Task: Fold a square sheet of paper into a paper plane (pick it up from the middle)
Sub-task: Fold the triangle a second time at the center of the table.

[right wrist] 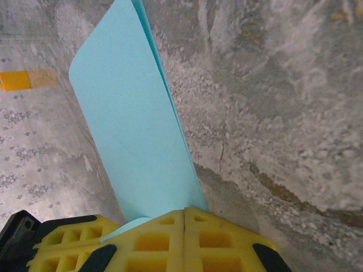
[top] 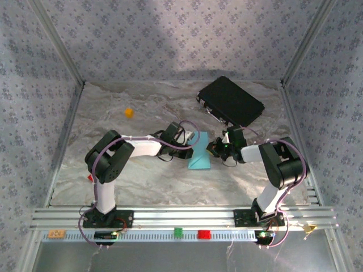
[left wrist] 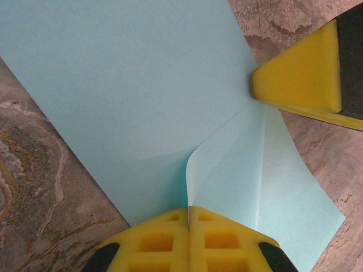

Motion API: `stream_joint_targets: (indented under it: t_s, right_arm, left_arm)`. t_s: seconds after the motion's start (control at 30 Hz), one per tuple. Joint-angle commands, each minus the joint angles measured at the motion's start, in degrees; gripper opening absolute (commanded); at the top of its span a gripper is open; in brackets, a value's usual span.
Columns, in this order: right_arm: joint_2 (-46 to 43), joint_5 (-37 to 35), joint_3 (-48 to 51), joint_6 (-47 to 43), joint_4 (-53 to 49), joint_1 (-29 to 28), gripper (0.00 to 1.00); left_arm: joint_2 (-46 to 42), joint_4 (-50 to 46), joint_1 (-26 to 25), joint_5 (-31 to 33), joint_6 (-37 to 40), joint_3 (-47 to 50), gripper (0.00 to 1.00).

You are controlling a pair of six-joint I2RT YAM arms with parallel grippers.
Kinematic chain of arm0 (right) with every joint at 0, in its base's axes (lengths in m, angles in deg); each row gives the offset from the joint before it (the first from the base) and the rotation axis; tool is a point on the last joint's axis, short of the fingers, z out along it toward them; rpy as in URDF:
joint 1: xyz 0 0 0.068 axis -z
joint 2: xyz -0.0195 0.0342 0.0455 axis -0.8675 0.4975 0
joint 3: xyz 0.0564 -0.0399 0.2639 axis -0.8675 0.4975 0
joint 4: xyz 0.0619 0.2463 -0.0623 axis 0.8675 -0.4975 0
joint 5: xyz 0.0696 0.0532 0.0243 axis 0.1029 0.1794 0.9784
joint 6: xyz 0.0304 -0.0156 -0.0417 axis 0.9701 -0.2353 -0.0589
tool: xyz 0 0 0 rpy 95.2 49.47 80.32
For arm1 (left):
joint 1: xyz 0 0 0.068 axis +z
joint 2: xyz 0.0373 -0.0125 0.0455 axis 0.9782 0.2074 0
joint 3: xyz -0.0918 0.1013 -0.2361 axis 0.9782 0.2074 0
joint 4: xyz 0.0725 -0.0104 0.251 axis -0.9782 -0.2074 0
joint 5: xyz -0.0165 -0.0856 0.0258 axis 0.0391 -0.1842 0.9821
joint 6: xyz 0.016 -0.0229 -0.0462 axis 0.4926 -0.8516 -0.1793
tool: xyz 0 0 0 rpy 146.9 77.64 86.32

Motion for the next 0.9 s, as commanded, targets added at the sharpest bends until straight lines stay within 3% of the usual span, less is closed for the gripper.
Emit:
stream_joint_targets:
  t_s: [0.0, 0.17, 0.47, 0.87]
  right_arm:
    - [-2.7, -1.7, -0.3, -1.1, -4.0, 1.0, 0.04]
    - [-6.6, 0.1, -3.0, -2.3, -7.7, -1.2, 0.05]
    - [-3.3, -0.3, -3.1, 1.1, -4.7, -7.7, 0.05]
    - [1.3, -2.7, 0.9, 0.4, -6.2, -7.2, 0.03]
  left_arm:
    - [1.4, -3.4, 0.2, -0.2, 1.3, -0.1, 0.00]
    - [1.3, -3.3, 0.2, -0.2, 1.2, -0.1, 0.00]
    - [1.4, -3.2, 0.2, -0.2, 1.2, -0.1, 0.00]
    - [0.6, -2.9, 0.2, -0.2, 1.1, 0.2, 0.00]
